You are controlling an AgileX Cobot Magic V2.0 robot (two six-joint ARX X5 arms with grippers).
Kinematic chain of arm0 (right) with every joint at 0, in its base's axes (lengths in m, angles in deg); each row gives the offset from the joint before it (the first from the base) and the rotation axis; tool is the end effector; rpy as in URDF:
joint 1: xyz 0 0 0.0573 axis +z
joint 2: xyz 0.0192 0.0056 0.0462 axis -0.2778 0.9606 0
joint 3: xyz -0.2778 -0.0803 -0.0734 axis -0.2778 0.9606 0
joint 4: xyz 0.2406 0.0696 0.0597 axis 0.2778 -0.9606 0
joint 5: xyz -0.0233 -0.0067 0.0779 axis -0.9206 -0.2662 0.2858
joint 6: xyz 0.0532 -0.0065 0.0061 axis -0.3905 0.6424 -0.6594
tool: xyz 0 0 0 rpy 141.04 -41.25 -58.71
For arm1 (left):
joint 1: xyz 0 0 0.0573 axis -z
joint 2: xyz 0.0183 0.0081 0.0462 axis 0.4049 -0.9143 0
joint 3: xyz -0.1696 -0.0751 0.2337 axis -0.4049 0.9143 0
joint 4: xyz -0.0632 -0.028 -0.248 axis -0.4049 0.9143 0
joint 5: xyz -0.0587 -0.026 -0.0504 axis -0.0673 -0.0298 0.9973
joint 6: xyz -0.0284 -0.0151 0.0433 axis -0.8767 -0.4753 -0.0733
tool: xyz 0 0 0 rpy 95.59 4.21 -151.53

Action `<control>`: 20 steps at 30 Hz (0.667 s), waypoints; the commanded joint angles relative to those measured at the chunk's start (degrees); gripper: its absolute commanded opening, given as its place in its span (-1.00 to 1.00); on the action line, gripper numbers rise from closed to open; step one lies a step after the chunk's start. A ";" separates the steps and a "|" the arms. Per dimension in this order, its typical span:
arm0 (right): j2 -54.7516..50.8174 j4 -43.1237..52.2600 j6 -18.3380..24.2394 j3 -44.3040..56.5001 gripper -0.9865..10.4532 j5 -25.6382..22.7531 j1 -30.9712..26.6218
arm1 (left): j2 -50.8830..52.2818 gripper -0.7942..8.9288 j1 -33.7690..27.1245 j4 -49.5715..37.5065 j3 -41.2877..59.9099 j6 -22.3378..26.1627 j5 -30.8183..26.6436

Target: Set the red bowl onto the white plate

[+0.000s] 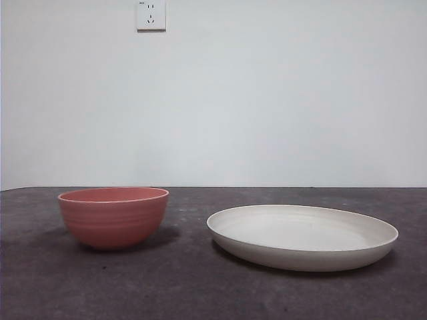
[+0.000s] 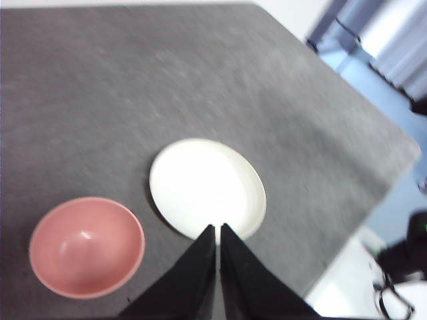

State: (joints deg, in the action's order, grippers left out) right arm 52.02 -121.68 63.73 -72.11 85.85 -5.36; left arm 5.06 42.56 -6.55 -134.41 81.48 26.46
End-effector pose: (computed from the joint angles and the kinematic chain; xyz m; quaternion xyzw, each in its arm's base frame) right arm 0.0735 0.0328 0.3858 0.1338 0.2697 0.3893 0.8705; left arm 0.0981 -0.0489 0.4176 -0.0526 0.2668 -0.3988 0.8758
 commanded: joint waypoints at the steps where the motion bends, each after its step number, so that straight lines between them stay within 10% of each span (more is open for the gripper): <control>1: 0.66 -0.98 4.55 -1.09 -0.82 0.04 1.03 | -0.28 -0.81 1.29 0.92 -1.22 4.44 0.31; 12: 0.68 -3.48 4.57 -1.09 -0.79 -0.44 1.11 | -0.31 -0.54 1.75 3.67 -1.22 4.48 0.31; 20: 0.68 -3.34 3.98 -1.09 0.25 -3.63 1.11 | -0.37 0.34 1.75 3.82 -1.20 4.33 0.26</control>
State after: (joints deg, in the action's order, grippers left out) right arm 52.29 -125.49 67.60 -72.13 82.51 -4.51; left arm 5.06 44.05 -2.42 -134.43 85.30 26.50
